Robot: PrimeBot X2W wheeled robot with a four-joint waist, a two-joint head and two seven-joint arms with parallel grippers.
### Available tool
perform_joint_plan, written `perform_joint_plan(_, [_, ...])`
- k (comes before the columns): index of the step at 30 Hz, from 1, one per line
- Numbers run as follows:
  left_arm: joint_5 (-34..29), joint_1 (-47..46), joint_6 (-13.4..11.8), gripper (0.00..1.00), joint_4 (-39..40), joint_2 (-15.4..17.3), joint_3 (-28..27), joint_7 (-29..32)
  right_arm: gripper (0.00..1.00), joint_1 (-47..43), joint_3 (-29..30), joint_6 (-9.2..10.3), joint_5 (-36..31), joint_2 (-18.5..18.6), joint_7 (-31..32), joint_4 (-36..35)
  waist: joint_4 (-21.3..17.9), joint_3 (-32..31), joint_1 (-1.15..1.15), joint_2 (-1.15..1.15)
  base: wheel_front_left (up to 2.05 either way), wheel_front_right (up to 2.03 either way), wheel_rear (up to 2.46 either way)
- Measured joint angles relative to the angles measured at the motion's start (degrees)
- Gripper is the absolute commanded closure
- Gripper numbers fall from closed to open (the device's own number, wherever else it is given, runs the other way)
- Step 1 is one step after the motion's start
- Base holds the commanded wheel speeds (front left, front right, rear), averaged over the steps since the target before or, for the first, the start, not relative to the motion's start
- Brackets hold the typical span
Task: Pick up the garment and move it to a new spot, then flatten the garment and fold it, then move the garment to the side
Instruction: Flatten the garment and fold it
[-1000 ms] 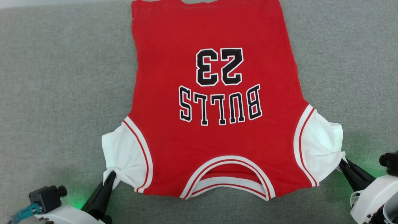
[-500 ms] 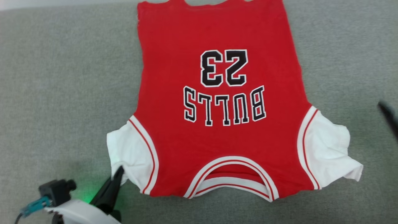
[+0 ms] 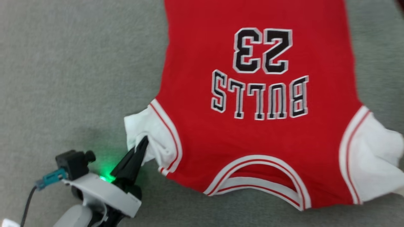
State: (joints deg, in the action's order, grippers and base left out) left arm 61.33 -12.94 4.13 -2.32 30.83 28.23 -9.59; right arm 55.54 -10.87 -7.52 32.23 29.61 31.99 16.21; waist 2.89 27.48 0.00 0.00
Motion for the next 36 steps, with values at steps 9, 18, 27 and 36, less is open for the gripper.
perform_joint_plan(9, [-0.89, -5.22, 2.29, 1.0, -0.42, -2.64, 2.75, -0.02, 0.0, 22.19, 7.06, 0.0, -12.4, -5.06, 8.22, 27.6, 5.79, 5.02, 0.0, 0.0, 0.0, 0.0, 0.0])
perform_joint_plan(18, [-0.91, -8.73, 3.72, 1.0, -0.04, -4.27, 5.3, -1.07, 0.0, 30.77, 15.0, 0.0, -24.49, -8.46, 13.76, 41.17, 10.59, 10.08, 0.0, 0.0, 0.0, 0.0, 0.0])
perform_joint_plan(27, [-0.24, -10.81, 4.13, 1.0, 0.13, -4.15, 7.15, -1.76, 0.56, 34.79, 17.71, 0.05, -31.86, -9.01, 16.37, 44.59, 12.87, 13.15, 0.0, 0.0, 0.0, 0.0, 0.0])
perform_joint_plan(36, [0.58, -11.43, 4.11, 1.0, -0.3, -2.97, 8.46, -3.42, 1.0, 33.44, 18.41, 0.04, -31.49, -10.54, 10.24, 44.77, 11.75, 12.29, 0.0, 0.0, 0.0, 0.0, 0.0])
